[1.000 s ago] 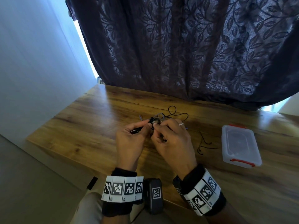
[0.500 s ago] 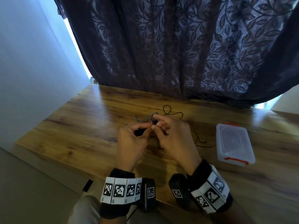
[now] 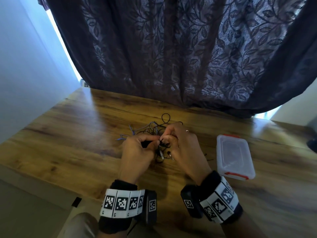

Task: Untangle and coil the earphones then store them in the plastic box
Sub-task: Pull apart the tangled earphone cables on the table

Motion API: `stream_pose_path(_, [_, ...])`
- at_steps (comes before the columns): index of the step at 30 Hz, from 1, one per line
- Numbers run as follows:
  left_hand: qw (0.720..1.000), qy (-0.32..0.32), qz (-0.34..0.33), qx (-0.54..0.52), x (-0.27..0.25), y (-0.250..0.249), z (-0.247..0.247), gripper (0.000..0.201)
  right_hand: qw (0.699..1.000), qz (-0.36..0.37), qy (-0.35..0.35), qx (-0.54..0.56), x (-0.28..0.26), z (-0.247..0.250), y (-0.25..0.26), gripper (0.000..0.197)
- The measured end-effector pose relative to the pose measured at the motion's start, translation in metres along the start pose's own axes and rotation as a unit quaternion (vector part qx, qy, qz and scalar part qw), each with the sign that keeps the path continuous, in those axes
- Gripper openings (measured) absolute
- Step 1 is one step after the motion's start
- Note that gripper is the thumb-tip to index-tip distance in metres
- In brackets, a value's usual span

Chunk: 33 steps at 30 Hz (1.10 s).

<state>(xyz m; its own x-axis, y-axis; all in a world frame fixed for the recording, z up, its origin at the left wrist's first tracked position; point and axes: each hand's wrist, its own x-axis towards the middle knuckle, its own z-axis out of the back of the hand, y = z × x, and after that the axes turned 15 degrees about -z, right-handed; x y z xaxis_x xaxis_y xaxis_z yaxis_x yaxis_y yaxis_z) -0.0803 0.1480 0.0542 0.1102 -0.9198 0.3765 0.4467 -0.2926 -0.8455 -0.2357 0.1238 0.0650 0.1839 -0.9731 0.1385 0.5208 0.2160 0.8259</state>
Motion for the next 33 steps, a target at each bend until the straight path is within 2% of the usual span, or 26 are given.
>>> stream_pose_path(4, [0.999, 0.022, 0.015, -0.045, 0.002, 0.003, 0.000, 0.012, 1.000, -0.001, -0.006, 0.000, 0.003, 0.002, -0.003, 0.030])
stream_pose_path(8, [0.998, -0.002, 0.031, -0.058, 0.004, 0.003, -0.004, 0.009, 1.000, -0.001, -0.010, 0.003, 0.004, -0.002, -0.006, 0.030])
stream_pose_path(13, [0.999, 0.017, 0.015, -0.022, 0.009, 0.008, -0.007, 0.018, 0.999, -0.010, -0.039, 0.022, 0.004, -0.012, -0.009, 0.028])
stream_pose_path(16, [1.000, 0.012, 0.015, 0.016, 0.011, 0.022, -0.006, 0.014, 0.998, -0.050, -0.023, 0.026, 0.003, -0.018, -0.008, 0.025])
stream_pose_path(19, [0.995, -0.024, 0.070, 0.066, 0.012, 0.044, 0.000, 0.008, 0.996, -0.086, -0.010, 0.017, 0.001, -0.011, -0.012, 0.011])
stream_pose_path(21, [0.989, -0.060, 0.107, 0.086, 0.010, 0.058, 0.006, 0.011, 0.992, -0.117, -0.051, -0.017, -0.004, 0.006, -0.026, 0.012])
stream_pose_path(23, [0.982, -0.088, 0.127, 0.109, 0.011, 0.072, 0.014, 0.011, 0.971, -0.177, -0.116, -0.109, -0.012, 0.030, -0.046, 0.017])
stream_pose_path(24, [0.978, -0.093, 0.142, 0.118, 0.012, 0.080, 0.018, 0.012, 0.949, -0.222, -0.141, -0.176, -0.016, 0.041, -0.058, 0.024])
stream_pose_path(25, [0.975, -0.091, 0.158, 0.128, 0.014, 0.089, 0.021, 0.014, 0.920, -0.278, -0.151, -0.234, -0.021, 0.051, -0.070, 0.036])
stream_pose_path(27, [0.968, -0.080, 0.180, 0.157, 0.017, 0.109, 0.026, 0.016, 0.872, -0.384, -0.138, -0.269, -0.029, 0.065, -0.090, 0.059])
stream_pose_path(30, [0.957, -0.057, 0.206, 0.198, 0.019, 0.128, 0.028, 0.020, 0.853, -0.453, -0.106, -0.234, -0.034, 0.071, -0.113, 0.075])
stream_pose_path(33, [0.944, -0.048, 0.228, 0.233, 0.017, 0.136, 0.027, 0.023, 0.853, -0.453, -0.110, -0.236, -0.035, 0.068, -0.122, 0.077])
